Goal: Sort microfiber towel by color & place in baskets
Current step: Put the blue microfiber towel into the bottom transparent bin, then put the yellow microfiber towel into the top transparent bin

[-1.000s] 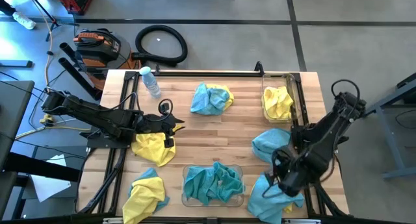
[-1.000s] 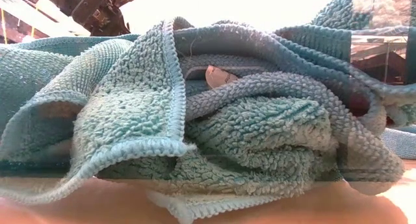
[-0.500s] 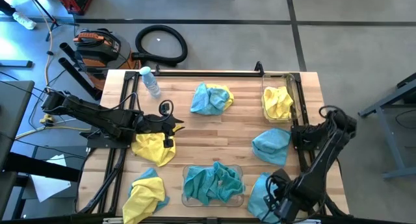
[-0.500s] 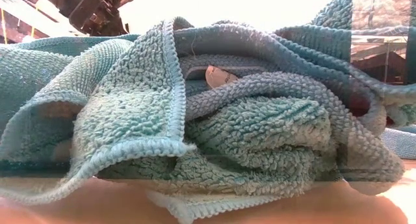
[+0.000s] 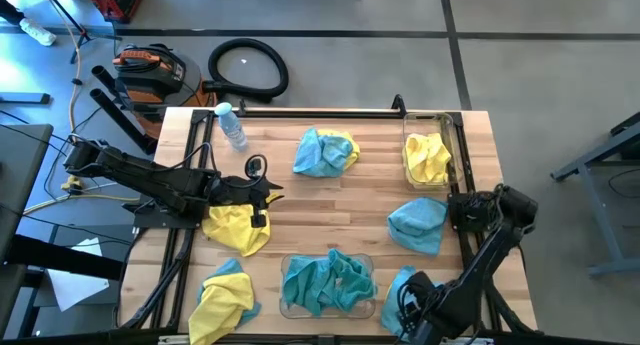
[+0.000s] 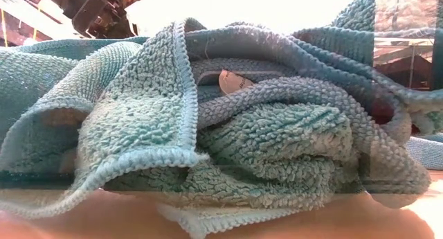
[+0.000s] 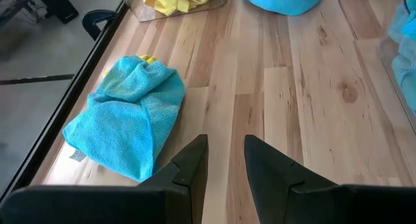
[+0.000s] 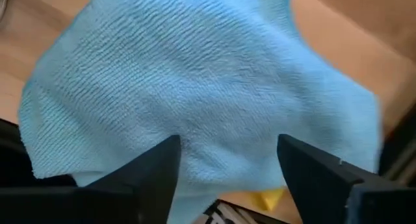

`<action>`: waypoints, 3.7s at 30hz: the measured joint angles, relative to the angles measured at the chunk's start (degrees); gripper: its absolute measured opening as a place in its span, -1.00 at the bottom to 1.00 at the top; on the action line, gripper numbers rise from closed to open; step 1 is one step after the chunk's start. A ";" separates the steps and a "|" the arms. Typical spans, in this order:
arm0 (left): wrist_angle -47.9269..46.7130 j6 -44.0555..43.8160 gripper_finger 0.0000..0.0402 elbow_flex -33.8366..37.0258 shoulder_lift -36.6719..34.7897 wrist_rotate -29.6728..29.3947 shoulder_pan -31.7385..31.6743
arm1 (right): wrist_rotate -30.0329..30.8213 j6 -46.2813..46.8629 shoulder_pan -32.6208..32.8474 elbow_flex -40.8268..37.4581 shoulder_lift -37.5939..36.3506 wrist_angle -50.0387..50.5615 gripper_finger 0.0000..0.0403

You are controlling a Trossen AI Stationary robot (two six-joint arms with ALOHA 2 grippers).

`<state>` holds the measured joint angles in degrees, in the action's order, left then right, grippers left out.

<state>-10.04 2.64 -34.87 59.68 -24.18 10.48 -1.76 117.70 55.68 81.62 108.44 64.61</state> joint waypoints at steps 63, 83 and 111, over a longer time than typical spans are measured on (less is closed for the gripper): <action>3.80 1.80 -0.56 -2.69 -0.04 -0.90 1.01 | 35.15 -42.89 -16.43 38.56 3.72 -2.59 -1.00; -2.22 -5.58 -0.56 -2.75 -3.50 1.55 1.01 | 9.16 -31.49 -24.97 38.47 23.94 1.06 -1.00; -6.45 -7.13 -0.56 -2.73 -3.50 1.55 1.07 | 11.02 -32.67 -24.91 43.88 20.50 4.47 -0.19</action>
<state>-16.49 -4.49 -37.60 56.18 -22.63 11.55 9.26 85.03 30.77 125.50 128.94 69.08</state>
